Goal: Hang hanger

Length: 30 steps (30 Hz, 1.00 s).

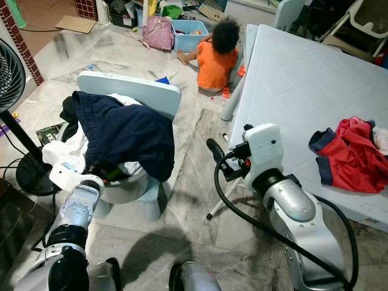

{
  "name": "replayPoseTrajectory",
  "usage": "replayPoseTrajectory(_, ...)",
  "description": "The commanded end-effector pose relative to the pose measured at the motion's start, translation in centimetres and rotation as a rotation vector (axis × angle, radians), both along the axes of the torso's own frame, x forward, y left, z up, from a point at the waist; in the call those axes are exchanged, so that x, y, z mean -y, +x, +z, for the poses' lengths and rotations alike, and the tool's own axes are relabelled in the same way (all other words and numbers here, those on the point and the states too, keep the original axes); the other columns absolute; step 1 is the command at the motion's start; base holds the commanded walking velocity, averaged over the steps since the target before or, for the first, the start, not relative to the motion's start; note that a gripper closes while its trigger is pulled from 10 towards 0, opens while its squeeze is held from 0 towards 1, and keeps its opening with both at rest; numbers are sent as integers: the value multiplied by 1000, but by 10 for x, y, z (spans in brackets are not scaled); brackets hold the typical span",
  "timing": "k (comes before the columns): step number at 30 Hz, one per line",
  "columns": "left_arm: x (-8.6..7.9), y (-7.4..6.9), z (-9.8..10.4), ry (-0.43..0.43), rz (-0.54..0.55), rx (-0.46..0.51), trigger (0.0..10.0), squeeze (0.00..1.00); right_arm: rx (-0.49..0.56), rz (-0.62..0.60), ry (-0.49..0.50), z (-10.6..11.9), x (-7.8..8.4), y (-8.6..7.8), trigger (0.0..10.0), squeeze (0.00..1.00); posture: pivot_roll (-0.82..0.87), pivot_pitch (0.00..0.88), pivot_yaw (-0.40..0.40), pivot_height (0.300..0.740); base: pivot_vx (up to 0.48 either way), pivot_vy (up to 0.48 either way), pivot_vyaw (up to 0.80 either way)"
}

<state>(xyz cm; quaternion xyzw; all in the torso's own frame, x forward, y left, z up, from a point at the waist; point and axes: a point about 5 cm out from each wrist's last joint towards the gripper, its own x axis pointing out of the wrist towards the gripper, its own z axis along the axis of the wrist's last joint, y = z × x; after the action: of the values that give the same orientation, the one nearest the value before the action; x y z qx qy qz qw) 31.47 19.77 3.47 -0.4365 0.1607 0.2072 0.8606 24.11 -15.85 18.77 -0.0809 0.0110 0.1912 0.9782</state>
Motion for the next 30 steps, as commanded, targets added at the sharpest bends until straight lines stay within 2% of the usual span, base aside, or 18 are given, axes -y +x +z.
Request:
replayPoseTrajectory(1, -4, -4, -5, 51, 13, -52, 0, 0, 7, -14, -1, 1, 1, 0, 10000, 0, -223, 164, -189, 740, 0, 0, 0)
replayPoseTrajectory(3, -7, -6, -9, 85, 8, -93, 0, 0, 7, -19, 5, 1, 0, 0, 10000, 0, -216, 164, -187, 740, 0, 0, 0)
replayPoseTrajectory(6, -8, -6, -9, 101, 10, -96, 0, 0, 6, -20, 9, 0, -1, 0, 10000, 0, -214, 164, -187, 740, 0, 0, 0)
replayPoseTrajectory(8, -12, -6, -8, 155, 8, -104, 0, 0, 1, -19, 15, -2, -3, -1, 10000, 0, -207, 160, -188, 740, 0, 0, 0)
replayPoseTrajectory(10, -15, -6, -6, 256, -21, -101, 0, 0, 2, -15, 19, -2, -4, 0, 10000, 0, -202, 154, -187, 740, 0, 0, 0)
replayPoseTrajectory(11, -15, -6, -6, 256, -21, -101, 0, 0, 2, -15, 19, -2, -4, 0, 10000, 0, -202, 154, -187, 740, 0, 0, 0)
replayPoseTrajectory(13, -16, -6, -4, 370, -78, -113, 0, 0, 7, -16, 21, -1, -4, 2, 10000, 0, -199, 152, -185, 740, 0, 0, 0)
replayPoseTrajectory(16, -18, -4, 3, 591, -174, -114, 0, 0, 11, -23, 24, -1, -4, 4, 10000, 0, -195, 150, -183, 740, 0, 0, 0)
replayPoseTrajectory(17, -21, -3, 6, 711, -200, -123, 0, 0, 10, -25, 27, -2, -4, 4, 10000, 0, -180, 142, -172, 740, 0, 0, 0)
replayPoseTrajectory(18, -21, -3, 6, 711, -200, -123, 0, 0, 10, -25, 27, -2, -4, 4, 10000, 0, -180, 142, -172, 740, 0, 0, 0)
replayPoseTrajectory(19, -23, -3, 9, 813, -239, -126, 0, 0, 10, -28, 33, -4, -6, 5, 10000, 0, -167, 141, -163, 740, 0, 0, 0)
replayPoseTrajectory(20, -23, -2, 10, 851, -258, -125, 0, 0, 11, -30, 37, -4, -6, 5, 10000, 0, -165, 141, -162, 740, 0, 0, 0)
replayPoseTrajectory(21, -23, -1, 15, 958, -308, -107, 0, 0, 11, -31, 44, -5, -8, 5, 10000, 0, -154, 140, -155, 740, 0, 0, 0)
replayPoseTrajectory(22, -23, 0, 17, 997, -326, -98, 0, 0, 11, -31, 45, -6, -8, 5, 10000, 0, -154, 140, -155, 740, 0, 0, 0)
replayPoseTrajectory(25, -16, 5, 30, 1219, -473, -27, 0, 0, 12, -32, 59, -7, -12, 6, 10000, 0, -137, 141, -146, 740, 0, 0, 0)
replayPoseTrajectory(26, -9, 7, 33, 1334, -618, 6, 0, 0, 13, -29, 64, -8, -13, 6, 10000, 0, -133, 139, -142, 740, 0, 0, 0)
replayPoseTrajectory(27, -9, 7, 33, 1334, -618, 6, 0, 0, 13, -29, 64, -8, -13, 6, 10000, 0, -133, 139, -142, 740, 0, 0, 0)
replayPoseTrajectory(30, 0, 5, 36, 1443, -785, 43, 0, 0, 14, -34, 70, -9, -14, 7, 10000, 0, -124, 138, -137, 740, 0, 0, 0)
